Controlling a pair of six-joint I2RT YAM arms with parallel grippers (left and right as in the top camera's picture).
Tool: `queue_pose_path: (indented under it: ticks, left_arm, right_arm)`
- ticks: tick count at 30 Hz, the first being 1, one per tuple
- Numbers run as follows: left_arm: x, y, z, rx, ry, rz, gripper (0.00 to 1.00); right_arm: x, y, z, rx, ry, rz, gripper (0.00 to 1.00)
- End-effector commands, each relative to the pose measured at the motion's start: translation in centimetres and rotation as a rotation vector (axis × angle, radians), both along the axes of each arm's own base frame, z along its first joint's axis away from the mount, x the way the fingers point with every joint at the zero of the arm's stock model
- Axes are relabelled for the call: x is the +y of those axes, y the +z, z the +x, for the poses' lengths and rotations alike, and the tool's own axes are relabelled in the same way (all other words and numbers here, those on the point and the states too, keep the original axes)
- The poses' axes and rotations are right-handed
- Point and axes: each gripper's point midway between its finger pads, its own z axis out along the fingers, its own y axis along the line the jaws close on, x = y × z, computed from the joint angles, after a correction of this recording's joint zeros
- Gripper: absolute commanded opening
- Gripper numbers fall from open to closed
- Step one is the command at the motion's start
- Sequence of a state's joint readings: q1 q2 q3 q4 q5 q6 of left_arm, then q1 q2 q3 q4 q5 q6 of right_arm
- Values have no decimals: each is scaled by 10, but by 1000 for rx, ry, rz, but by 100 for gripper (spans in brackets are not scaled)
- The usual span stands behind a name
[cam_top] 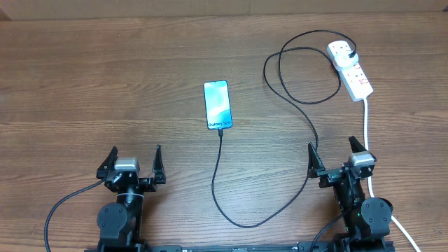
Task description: Plug charger to phone and switch on socket
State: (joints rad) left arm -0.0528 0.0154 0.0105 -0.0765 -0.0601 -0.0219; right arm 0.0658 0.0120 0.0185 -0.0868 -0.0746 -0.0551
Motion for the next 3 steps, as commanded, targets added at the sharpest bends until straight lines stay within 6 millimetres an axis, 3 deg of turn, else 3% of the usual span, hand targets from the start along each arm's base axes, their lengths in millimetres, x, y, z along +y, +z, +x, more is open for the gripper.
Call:
queue_pose_path:
  ticks: [1, 3]
  left_arm:
    - [-3, 0, 0, -7, -16, 18, 100]
    - [-3, 0, 0, -7, -16, 17, 99]
  right_arm:
    - [0, -1, 0, -5, 0, 5, 100]
    - [0, -1, 0, -5, 0, 5, 100]
